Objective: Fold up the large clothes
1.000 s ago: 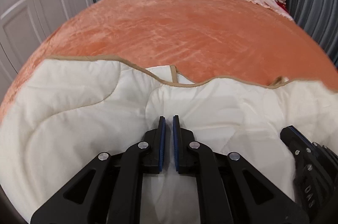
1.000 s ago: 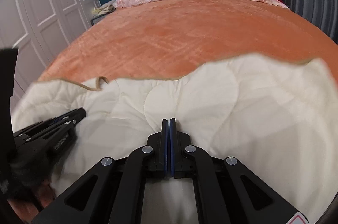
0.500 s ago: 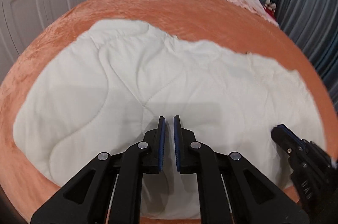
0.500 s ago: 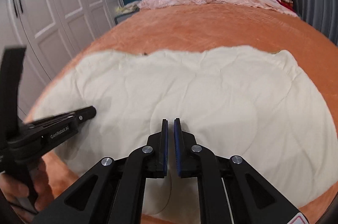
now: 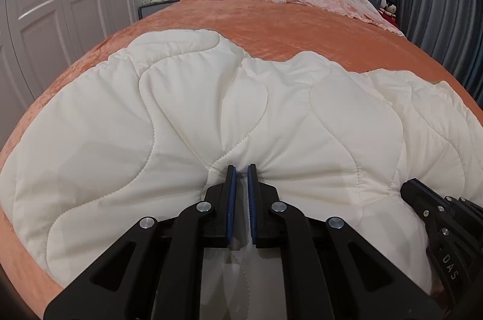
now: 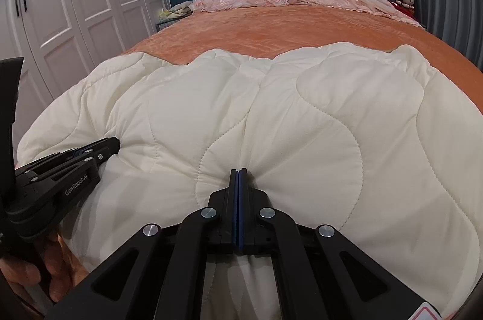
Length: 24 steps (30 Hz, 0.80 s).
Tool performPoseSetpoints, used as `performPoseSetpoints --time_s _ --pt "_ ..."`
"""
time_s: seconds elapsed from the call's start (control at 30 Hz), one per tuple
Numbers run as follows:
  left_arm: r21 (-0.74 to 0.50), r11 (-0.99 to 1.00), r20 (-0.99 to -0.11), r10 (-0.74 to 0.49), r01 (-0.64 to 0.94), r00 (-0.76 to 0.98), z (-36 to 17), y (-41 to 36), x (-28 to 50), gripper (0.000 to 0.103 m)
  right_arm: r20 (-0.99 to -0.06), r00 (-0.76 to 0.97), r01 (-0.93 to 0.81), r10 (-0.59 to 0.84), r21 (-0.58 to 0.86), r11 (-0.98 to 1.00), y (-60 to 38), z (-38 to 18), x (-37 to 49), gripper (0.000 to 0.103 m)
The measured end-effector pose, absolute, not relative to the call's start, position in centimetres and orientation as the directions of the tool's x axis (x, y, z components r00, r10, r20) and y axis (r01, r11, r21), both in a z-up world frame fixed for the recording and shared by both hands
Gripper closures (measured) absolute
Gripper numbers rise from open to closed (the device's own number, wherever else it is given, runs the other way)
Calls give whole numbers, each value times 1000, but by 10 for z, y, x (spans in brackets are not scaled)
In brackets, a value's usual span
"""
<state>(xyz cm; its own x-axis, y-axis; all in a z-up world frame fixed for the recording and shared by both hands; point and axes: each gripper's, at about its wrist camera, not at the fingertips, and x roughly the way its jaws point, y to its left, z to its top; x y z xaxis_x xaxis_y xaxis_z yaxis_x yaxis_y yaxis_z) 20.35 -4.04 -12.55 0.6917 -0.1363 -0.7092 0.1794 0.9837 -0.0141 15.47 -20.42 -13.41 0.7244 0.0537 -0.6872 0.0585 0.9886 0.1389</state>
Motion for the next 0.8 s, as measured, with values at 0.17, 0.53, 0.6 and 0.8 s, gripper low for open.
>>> performPoseSetpoints --time_s 0.17,0.53,0.6,0.8 --pt "10 984 -692 -120 176 712 -129 -44 200 97 -685 727 60 37 117 991 -203 -134 153 103" --pt "53 984 -678 -88 168 730 -133 -51 198 97 -682 731 60 23 97 993 -203 -135 155 103" --pt "62 984 -678 -81 167 731 -133 -53 198 97 -684 730 61 19 92 994 -202 -135 156 103" --pt "89 982 -691 -57 164 720 -130 -55 201 97 -695 719 62 8 75 995 -202 -133 158 103"
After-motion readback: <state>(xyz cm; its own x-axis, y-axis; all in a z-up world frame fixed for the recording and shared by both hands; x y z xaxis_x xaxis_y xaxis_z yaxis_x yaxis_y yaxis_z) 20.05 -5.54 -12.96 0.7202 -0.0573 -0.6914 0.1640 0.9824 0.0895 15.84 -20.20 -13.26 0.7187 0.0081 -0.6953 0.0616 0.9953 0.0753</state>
